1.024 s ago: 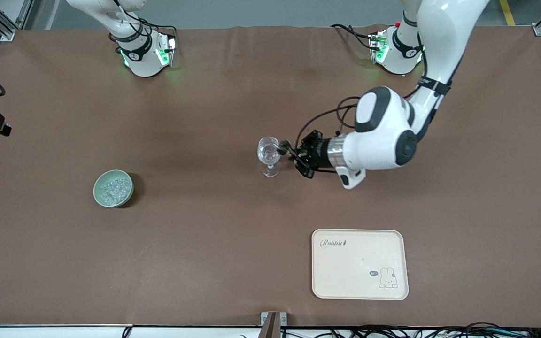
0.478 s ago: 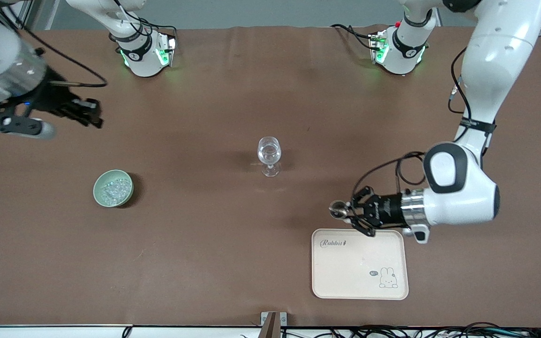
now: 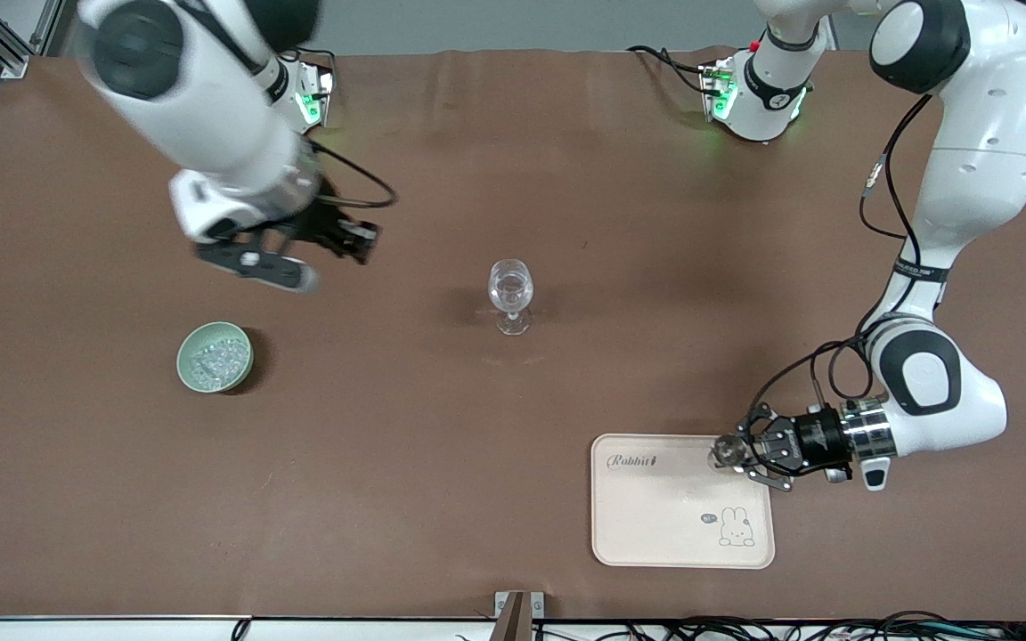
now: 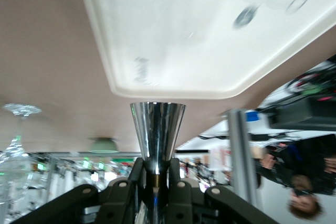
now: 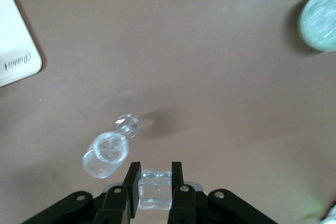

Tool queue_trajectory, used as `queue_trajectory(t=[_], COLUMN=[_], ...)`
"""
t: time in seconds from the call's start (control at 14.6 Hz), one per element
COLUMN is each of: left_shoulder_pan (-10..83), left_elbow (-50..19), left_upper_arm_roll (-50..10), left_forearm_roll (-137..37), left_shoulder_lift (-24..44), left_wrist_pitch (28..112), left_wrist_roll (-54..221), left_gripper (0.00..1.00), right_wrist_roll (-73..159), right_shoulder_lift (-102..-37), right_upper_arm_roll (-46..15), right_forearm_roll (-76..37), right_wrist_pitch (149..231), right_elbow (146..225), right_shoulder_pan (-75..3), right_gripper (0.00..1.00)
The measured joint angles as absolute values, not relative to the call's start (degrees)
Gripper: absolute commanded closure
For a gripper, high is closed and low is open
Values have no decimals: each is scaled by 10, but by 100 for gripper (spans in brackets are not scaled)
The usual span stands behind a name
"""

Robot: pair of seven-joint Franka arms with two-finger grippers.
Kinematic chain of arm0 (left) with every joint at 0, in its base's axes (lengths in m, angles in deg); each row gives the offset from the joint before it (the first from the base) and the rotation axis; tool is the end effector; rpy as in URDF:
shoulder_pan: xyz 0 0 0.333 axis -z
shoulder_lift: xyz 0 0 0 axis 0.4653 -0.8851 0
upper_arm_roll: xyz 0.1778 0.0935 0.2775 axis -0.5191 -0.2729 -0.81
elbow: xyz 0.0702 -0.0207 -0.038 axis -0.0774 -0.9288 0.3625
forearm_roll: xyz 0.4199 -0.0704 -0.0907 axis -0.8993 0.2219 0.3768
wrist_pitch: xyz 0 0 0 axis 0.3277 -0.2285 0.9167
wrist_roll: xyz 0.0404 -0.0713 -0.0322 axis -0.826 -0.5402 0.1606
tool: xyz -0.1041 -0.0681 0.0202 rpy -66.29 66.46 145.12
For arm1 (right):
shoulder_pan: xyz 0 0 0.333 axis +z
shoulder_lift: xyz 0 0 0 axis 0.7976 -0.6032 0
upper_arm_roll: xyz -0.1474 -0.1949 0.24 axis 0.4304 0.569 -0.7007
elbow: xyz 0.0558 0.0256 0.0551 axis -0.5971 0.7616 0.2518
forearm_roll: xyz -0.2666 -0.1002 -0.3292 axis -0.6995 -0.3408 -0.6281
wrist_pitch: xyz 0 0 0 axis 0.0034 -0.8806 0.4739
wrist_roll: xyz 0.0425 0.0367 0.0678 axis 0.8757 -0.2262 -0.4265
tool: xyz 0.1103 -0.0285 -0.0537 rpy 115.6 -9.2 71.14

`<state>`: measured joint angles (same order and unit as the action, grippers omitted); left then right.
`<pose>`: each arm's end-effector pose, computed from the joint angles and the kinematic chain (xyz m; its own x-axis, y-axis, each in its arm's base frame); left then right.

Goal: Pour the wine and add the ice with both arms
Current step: 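Carry the jigger to the white tray while the right gripper brings ice over the glass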

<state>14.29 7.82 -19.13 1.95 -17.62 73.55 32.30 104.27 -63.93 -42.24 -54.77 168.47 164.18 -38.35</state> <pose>0.7999 -0.0717 0.1878 -0.0273 0.4272 -0.9038 0.9861 0.1598 0.0457 0.5852 0.3839 0.5565 0.9278 -0.3516 -0.1250 -0.3620 -0.9293 -0.0726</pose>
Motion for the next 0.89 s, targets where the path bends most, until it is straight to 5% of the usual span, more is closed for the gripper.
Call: queue_trajectory(t=[0.68,0.75,0.82,0.89], left_shoulder_pan=[143,142,142,142], left_elbow=[130,131,131,131], left_upper_arm_roll=[-190,-189,-189,-189], left_forearm_roll=[172,176,180,181], left_shoulder_lift=[-290,-293,-293,-293], left_wrist_pitch=[793,792,792,793], left_wrist_roll=[418,418,418,418], left_gripper=[97,92,75,45], right_wrist_roll=[1179,1179,1179,1179], right_shoulder_lift=[-760,-768,-774,-780], right_upper_arm_roll=[-421,-421,-421,-421], right_forearm_roll=[-587,-592,-598,-603], right_wrist_pitch=[1799,1804,1807,1810], right_elbow=[1641,1641,1641,1641], right_shoulder_pan=[-262,-260,-258,-256], right_gripper=[98,98,97,97])
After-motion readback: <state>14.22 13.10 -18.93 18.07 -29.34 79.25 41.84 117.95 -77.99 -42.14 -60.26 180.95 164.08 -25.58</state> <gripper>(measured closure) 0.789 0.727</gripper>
